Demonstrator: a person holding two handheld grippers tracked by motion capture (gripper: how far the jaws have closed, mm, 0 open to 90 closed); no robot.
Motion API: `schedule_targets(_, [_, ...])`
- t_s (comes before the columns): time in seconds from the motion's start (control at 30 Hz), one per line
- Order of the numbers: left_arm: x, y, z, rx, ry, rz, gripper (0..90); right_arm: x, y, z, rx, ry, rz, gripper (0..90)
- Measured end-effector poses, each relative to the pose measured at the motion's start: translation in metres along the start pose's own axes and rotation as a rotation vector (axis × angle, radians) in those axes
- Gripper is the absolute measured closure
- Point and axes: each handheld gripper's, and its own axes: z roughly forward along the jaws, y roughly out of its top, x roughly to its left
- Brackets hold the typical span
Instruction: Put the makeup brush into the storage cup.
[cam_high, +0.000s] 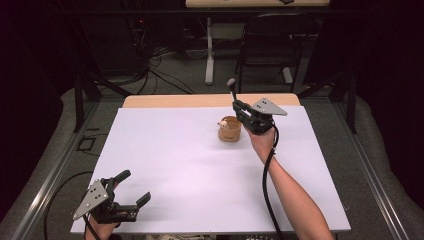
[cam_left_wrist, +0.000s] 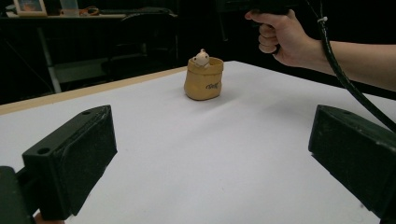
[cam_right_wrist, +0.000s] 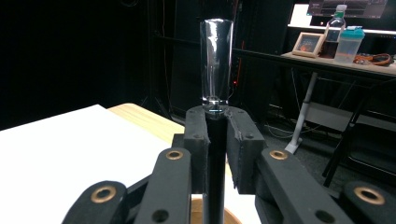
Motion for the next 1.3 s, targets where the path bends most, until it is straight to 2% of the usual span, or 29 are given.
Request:
schedule_targets(0.63, [0.0, 0.0, 0.0, -0.002, 0.0, -0.002, 0.8, -0.006, -0.012, 0.02, 0.028, -0.008, 0.025, 79.4])
schedule_targets(1.3, [0.0, 0.0, -0.001, -0.001, 0.001, 0.0, 0.8, -0.007, -0.026, 0.029, 0.067, -0.002, 0.04, 79.5])
